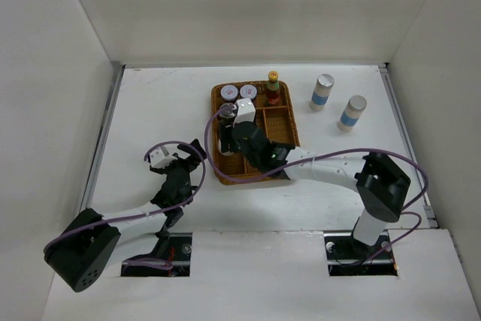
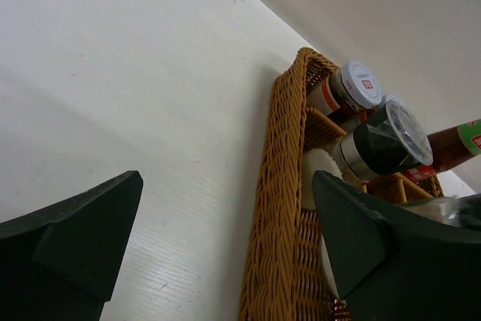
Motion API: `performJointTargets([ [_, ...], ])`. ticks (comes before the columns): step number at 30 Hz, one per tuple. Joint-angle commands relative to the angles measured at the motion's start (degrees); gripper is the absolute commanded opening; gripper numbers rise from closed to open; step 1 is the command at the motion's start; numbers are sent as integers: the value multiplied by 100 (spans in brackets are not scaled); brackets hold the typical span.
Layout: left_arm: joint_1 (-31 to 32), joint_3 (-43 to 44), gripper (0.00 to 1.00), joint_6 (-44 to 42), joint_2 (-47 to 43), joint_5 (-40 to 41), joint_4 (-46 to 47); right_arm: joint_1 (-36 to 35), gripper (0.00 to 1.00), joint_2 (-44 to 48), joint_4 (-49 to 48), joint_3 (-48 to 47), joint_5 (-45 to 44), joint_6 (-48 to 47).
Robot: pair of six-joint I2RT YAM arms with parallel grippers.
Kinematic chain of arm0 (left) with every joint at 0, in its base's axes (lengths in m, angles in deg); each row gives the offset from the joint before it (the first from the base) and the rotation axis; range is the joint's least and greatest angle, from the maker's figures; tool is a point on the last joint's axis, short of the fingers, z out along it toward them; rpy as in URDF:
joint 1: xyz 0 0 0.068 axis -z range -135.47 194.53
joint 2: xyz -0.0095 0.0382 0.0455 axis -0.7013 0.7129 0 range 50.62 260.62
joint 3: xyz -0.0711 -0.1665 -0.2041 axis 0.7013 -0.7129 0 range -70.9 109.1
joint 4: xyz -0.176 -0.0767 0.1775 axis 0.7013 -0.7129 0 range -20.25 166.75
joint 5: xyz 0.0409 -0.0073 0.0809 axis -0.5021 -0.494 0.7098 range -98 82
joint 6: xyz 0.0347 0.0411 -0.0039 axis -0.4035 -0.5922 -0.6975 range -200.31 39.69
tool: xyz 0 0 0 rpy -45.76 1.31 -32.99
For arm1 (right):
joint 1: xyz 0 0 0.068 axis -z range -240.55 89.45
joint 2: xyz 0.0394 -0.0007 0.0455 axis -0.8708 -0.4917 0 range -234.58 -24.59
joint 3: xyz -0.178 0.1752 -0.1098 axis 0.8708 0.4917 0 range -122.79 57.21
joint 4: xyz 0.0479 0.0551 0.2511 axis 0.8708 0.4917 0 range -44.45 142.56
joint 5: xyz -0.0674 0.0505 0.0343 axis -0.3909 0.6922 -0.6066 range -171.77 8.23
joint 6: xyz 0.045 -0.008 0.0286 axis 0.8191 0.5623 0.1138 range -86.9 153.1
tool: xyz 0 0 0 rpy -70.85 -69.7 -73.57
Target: Organize the condiment bottles
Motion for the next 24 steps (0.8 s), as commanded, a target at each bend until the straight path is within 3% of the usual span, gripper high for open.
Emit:
performJointTargets([
  [1,-1,-89,100,108,-158,119,125,12,46,-21,-559,-321,-171,91],
  [6,-1,-72,100,126,-79,93,160,-128,47,-179,-559,-49,-478,109],
  [17,-19,7,100,214,194,-56,187,-216,58,-505,-524,49,-338,346],
  [24,-19,-1,100,231,158,-65,187,-217,92,205,-454,285,-268,267],
])
